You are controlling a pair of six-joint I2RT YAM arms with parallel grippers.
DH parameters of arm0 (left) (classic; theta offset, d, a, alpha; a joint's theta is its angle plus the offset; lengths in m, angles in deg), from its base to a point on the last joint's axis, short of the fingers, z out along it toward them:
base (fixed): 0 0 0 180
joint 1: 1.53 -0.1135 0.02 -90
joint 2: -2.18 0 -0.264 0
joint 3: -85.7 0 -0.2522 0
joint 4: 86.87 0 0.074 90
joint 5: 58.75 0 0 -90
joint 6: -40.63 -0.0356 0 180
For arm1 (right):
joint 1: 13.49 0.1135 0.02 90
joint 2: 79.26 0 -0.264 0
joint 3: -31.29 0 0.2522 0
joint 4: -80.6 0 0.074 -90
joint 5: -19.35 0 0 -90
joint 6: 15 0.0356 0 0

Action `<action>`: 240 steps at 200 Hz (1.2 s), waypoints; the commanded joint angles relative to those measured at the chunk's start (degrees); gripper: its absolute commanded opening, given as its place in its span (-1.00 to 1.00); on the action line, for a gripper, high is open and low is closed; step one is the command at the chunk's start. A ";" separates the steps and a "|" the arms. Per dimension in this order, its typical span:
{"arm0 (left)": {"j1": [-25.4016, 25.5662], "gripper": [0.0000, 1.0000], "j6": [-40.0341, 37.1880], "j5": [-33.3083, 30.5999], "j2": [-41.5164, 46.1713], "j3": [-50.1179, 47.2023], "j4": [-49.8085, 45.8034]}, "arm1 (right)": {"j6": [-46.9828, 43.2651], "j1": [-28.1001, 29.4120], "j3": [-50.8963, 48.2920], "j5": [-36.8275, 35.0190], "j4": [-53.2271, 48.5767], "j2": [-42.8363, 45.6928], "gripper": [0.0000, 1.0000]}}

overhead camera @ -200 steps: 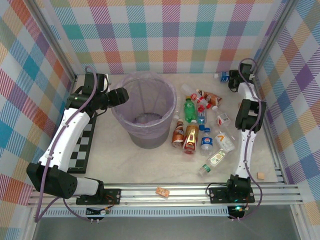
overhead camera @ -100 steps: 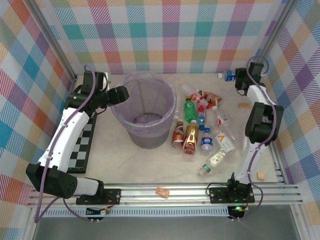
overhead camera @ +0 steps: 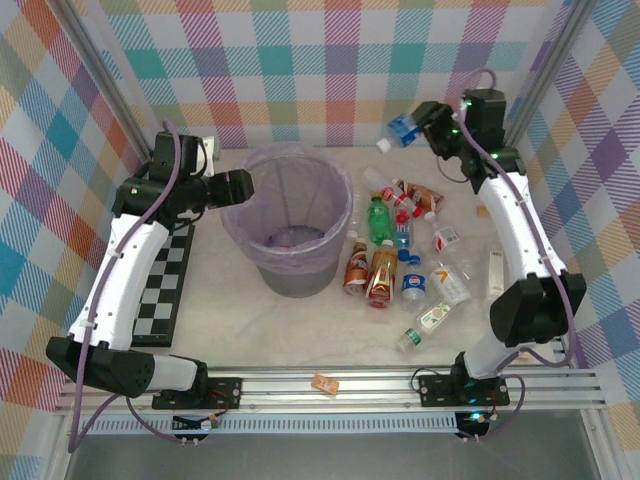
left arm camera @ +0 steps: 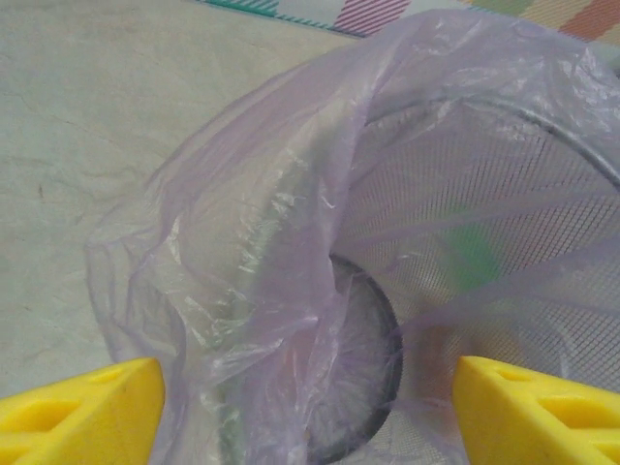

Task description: Put the plastic bottles in the bin

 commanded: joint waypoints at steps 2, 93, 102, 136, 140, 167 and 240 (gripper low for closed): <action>-0.72 0.53 -3.96 -0.14 0.84 0.14 -4.32 | -10.00 7.16 3.93 -1.33 -9.03 3.07 -0.29; -0.72 0.45 -4.63 1.78 3.41 -7.10 1.08 | -22.79 31.91 15.64 -7.48 -23.48 -5.37 -0.31; -0.72 0.44 -4.47 2.29 3.32 -7.05 1.26 | -24.25 33.07 17.07 -7.71 -25.25 -7.10 -0.31; -0.72 0.41 -3.93 3.10 3.00 -7.44 2.26 | -28.17 36.13 20.82 -12.17 -31.25 -12.40 -0.29; -0.72 0.41 -3.78 3.23 3.09 -7.71 2.65 | -29.11 36.40 21.28 -12.48 -31.99 -13.15 -0.28; -0.72 0.39 -2.92 3.38 3.73 -10.17 5.01 | -31.54 37.55 23.25 -15.02 -33.55 -17.94 -0.26; -0.72 0.34 -3.81 2.59 5.02 -14.36 9.49 | -32.72 38.18 24.45 -15.13 -33.34 -28.31 -0.19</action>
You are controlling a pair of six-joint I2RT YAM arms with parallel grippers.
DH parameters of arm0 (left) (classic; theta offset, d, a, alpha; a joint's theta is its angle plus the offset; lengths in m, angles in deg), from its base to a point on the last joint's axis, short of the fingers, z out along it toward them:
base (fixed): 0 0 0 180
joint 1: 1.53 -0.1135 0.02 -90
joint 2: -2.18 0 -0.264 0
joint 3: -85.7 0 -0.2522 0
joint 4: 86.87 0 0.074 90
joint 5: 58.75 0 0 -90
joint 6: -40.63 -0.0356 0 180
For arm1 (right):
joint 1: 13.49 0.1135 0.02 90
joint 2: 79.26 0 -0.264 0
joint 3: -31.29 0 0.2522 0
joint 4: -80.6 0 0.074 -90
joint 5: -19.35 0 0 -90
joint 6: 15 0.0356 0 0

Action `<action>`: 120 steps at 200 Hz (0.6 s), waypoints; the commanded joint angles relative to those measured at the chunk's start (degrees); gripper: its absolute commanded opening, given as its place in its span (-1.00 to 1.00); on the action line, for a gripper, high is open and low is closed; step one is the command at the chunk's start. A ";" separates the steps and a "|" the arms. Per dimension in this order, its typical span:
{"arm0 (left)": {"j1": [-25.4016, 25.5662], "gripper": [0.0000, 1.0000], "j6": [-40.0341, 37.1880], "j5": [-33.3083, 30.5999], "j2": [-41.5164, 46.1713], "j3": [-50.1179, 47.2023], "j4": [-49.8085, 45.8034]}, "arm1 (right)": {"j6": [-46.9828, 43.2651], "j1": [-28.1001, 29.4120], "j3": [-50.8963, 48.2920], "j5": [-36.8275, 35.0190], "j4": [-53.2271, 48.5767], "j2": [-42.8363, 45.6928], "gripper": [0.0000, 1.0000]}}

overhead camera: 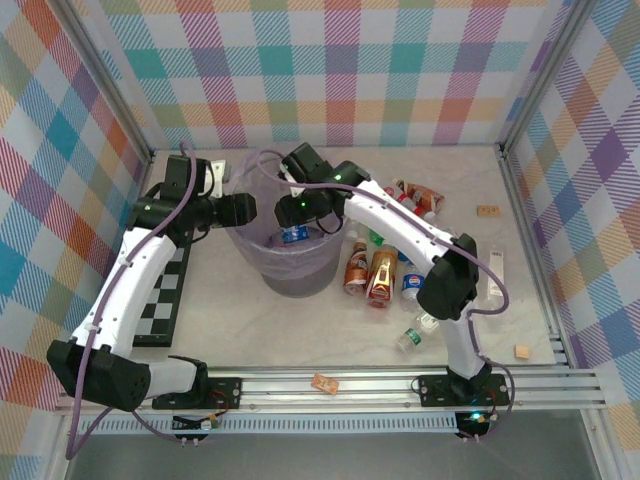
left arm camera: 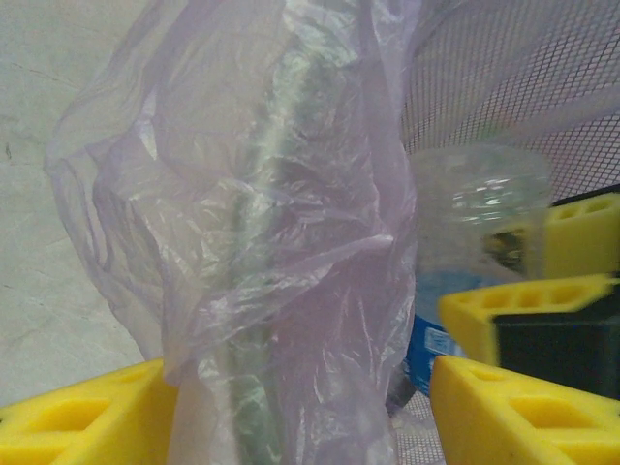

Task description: Put the plastic bottles in the bin

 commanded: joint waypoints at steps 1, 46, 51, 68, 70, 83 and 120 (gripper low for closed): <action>-0.72 0.34 -0.33 0.16 0.85 -0.28 1.99 | -0.86 0.28 1.14 -0.18 -1.19 -1.54 -0.19; -0.72 0.34 -0.52 -0.62 0.57 -1.11 3.29 | 1.49 0.31 0.72 1.73 -1.85 -3.61 0.12; -0.72 0.34 -0.44 -0.74 0.57 -1.32 3.42 | 1.59 0.28 0.78 1.76 -1.75 -3.71 0.15; -0.72 0.33 -0.27 -1.12 0.76 -2.21 4.32 | 1.85 0.29 1.09 1.45 -1.79 -3.98 0.27; -0.72 0.33 -0.26 -1.18 0.81 -2.36 4.45 | 1.86 0.26 1.17 1.42 -1.84 -4.00 0.28; -0.72 0.33 -0.25 -1.33 0.93 -2.70 4.75 | 1.95 0.26 1.91 1.35 -2.49 -4.30 0.42; -0.72 0.33 -0.56 -1.43 0.75 -1.71 4.21 | 1.34 0.30 5.32 1.09 -4.76 -3.59 0.61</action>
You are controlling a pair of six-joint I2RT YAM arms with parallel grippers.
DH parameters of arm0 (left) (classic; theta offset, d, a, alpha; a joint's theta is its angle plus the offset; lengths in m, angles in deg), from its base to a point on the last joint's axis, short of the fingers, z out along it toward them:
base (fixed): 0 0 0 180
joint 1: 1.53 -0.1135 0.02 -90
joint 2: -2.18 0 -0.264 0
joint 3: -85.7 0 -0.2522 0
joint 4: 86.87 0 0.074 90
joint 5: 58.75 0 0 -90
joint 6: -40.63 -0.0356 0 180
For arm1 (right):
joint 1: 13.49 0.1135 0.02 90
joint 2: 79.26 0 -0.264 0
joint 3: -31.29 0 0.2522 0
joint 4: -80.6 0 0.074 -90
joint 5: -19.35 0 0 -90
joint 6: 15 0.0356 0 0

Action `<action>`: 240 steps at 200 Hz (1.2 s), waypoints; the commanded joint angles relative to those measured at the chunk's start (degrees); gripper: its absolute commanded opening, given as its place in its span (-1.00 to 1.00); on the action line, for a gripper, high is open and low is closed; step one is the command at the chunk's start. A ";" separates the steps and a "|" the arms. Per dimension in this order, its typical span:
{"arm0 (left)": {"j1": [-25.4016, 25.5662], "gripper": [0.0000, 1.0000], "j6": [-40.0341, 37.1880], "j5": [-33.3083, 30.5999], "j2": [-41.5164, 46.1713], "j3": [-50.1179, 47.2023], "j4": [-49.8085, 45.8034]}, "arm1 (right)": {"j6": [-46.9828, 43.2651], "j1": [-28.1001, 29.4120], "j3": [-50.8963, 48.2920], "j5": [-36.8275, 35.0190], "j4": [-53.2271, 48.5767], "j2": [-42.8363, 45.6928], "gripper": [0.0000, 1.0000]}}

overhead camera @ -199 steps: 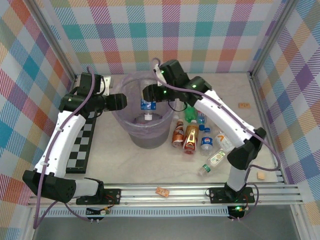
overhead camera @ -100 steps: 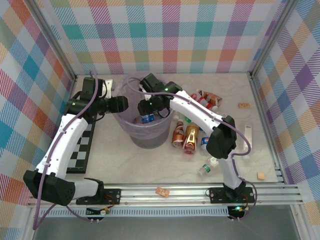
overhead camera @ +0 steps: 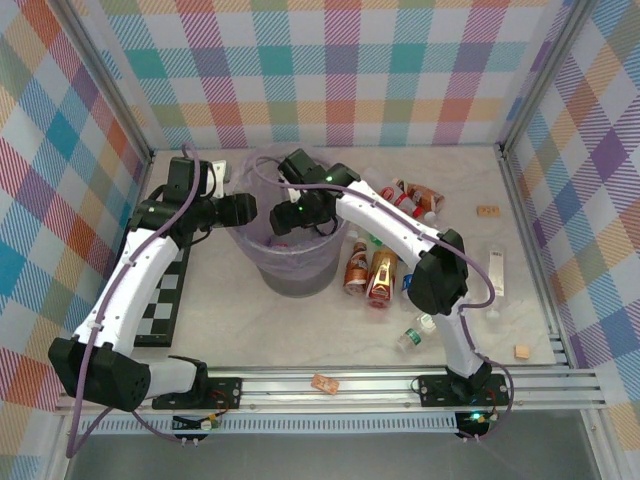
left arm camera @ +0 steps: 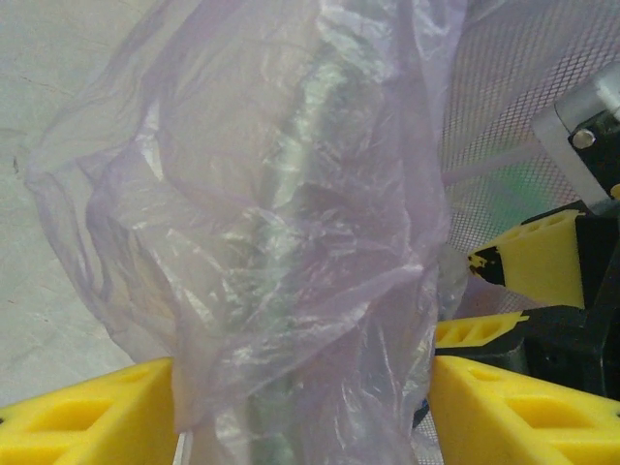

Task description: Put the plastic bottles in the bin

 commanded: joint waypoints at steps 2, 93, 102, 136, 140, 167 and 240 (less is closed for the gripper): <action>-0.72 0.33 -0.50 -0.32 0.66 0.72 0.74 | -0.44 0.30 3.51 0.45 -2.60 0.32 0.62; -0.72 0.33 0.65 0.28 -0.86 2.02 1.26 | -7.85 -4.81 10.52 -8.66 -17.77 19.19 0.95; -0.72 0.33 0.74 0.11 -0.76 1.63 1.50 | -8.97 -6.69 6.98 -9.93 -17.82 22.63 0.96; -0.73 0.33 0.84 0.28 -1.50 2.27 1.53 | -8.91 -21.17 -8.59 -10.64 -18.14 34.57 0.99; -0.72 0.33 0.75 0.39 -1.71 2.57 1.36 | -8.67 -23.49 -10.22 -11.08 -18.48 35.72 0.99; -0.72 0.33 0.23 1.06 -2.51 3.36 0.73 | -10.41 -38.82 -23.48 -15.50 -17.02 42.01 0.99; -0.80 0.37 0.04 1.82 -1.92 1.63 1.78 | -11.35 -66.32 -47.24 -8.01 -0.55 37.22 0.99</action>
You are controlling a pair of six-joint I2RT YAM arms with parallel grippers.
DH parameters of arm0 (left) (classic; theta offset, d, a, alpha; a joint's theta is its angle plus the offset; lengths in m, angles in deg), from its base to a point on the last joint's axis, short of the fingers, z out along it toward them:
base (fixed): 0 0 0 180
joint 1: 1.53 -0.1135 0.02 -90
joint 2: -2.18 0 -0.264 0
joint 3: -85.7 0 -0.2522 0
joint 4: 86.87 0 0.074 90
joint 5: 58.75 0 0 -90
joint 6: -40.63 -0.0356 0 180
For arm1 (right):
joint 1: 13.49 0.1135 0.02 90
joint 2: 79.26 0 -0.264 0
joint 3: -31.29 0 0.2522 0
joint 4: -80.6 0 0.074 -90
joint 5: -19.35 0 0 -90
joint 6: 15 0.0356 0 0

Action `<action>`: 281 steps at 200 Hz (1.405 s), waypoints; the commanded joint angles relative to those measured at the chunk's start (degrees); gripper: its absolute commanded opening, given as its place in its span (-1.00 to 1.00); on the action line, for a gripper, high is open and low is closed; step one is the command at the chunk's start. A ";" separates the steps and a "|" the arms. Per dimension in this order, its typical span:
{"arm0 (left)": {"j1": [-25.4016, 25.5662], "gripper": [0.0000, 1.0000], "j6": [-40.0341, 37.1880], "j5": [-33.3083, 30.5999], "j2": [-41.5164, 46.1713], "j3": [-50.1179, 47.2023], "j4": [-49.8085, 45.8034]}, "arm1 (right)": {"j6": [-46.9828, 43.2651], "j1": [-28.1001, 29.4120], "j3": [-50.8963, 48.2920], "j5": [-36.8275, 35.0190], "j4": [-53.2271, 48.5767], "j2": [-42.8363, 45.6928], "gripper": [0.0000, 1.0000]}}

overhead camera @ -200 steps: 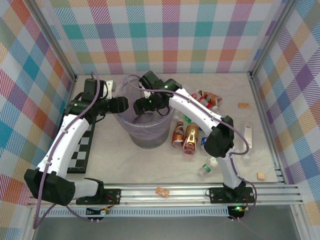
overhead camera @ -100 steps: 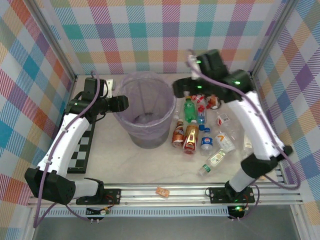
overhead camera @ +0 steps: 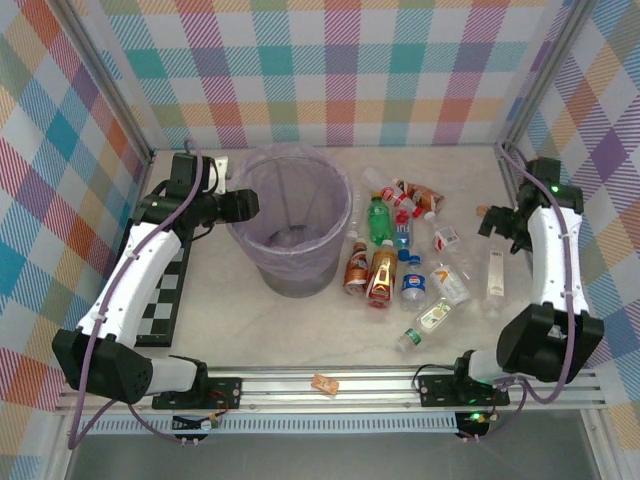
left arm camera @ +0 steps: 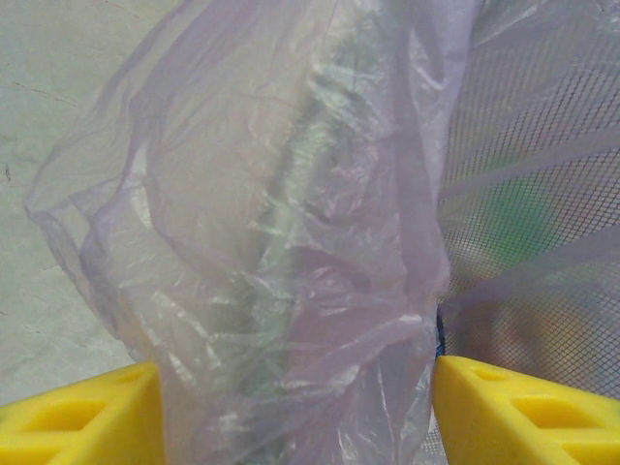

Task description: Put the plastic bottles in the bin

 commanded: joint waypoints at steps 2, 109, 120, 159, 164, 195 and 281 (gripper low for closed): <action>-0.80 0.37 -0.33 1.65 0.44 -0.01 1.42 | -0.60 -2.04 -2.96 3.07 7.78 -3.10 0.99; -0.81 0.39 0.02 0.92 2.01 -1.76 2.47 | 1.36 -7.97 -7.46 13.94 20.86 -15.76 0.98; -0.80 0.39 0.03 1.01 2.04 -1.81 2.51 | 1.74 -7.96 -7.64 14.63 22.06 -16.84 0.97; -0.80 0.39 0.16 1.05 2.25 -1.81 2.59 | 3.64 -7.97 -6.57 14.83 24.08 -21.37 0.87; -0.78 0.39 0.21 1.11 2.34 -1.89 2.67 | 3.79 -7.96 -6.54 14.67 24.44 -22.03 0.86; -0.80 0.39 0.39 1.14 2.70 -2.28 3.04 | 4.92 -7.84 -5.51 14.44 24.08 -24.56 0.58; -0.80 0.39 0.32 0.83 2.31 -2.03 2.77 | 4.75 -7.88 -4.71 9.57 21.01 -20.65 0.22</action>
